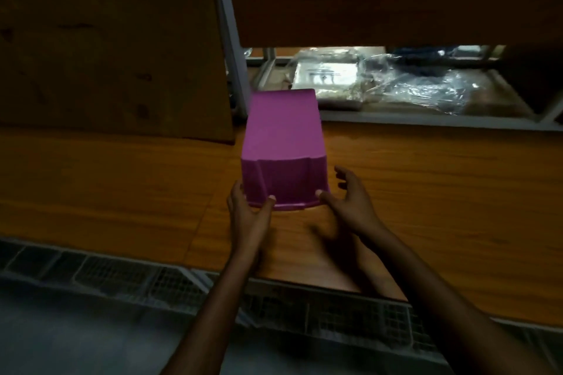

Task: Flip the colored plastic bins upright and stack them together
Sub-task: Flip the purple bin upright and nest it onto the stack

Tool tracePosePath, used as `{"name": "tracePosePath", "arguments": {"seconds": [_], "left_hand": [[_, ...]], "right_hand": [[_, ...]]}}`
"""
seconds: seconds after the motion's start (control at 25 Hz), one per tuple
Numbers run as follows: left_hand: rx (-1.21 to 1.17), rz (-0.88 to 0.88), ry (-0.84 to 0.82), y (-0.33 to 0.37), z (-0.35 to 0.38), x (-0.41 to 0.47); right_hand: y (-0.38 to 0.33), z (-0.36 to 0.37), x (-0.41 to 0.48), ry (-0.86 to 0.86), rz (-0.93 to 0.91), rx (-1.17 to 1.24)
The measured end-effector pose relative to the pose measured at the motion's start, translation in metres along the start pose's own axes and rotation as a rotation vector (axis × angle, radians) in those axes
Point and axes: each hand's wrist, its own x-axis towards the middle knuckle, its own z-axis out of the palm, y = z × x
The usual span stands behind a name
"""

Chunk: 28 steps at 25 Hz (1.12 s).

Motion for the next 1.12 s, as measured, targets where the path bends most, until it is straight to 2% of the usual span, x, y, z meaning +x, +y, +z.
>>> {"name": "tracePosePath", "arguments": {"seconds": [0.12,0.24,0.32,0.48,0.64,0.72,0.84,0.96,1.12], "left_hand": [[-0.001,-0.047,-0.096,-0.011,0.001,0.040],[-0.045,-0.047,-0.154,-0.018,0.000,0.057],[-0.088,-0.004,-0.130,-0.010,-0.006,0.056],[-0.222,0.149,-0.069,0.040,-0.035,0.057],[-0.429,0.256,-0.121,0.120,-0.066,0.047],[-0.463,0.305,-0.185,0.147,-0.076,0.043],[-0.408,0.420,-0.321,0.160,-0.078,0.037],[-0.283,0.508,-0.410,0.143,-0.070,0.023],[0.066,0.743,-0.188,0.106,-0.055,0.009]], "right_hand": [[-0.001,0.020,0.021,0.006,0.113,-0.047],[-0.010,0.027,0.023,-0.026,0.066,-0.050],[-0.020,0.023,0.020,-0.003,0.030,0.007],[-0.052,-0.005,0.013,0.060,-0.113,0.152],[-0.094,-0.050,0.004,0.004,-0.306,0.165],[-0.106,-0.066,0.007,0.120,-0.362,0.155],[-0.113,-0.079,0.015,0.392,-0.324,0.144],[-0.112,-0.094,0.012,0.485,-0.204,0.317],[-0.095,-0.116,0.010,0.457,0.032,0.574]]}}
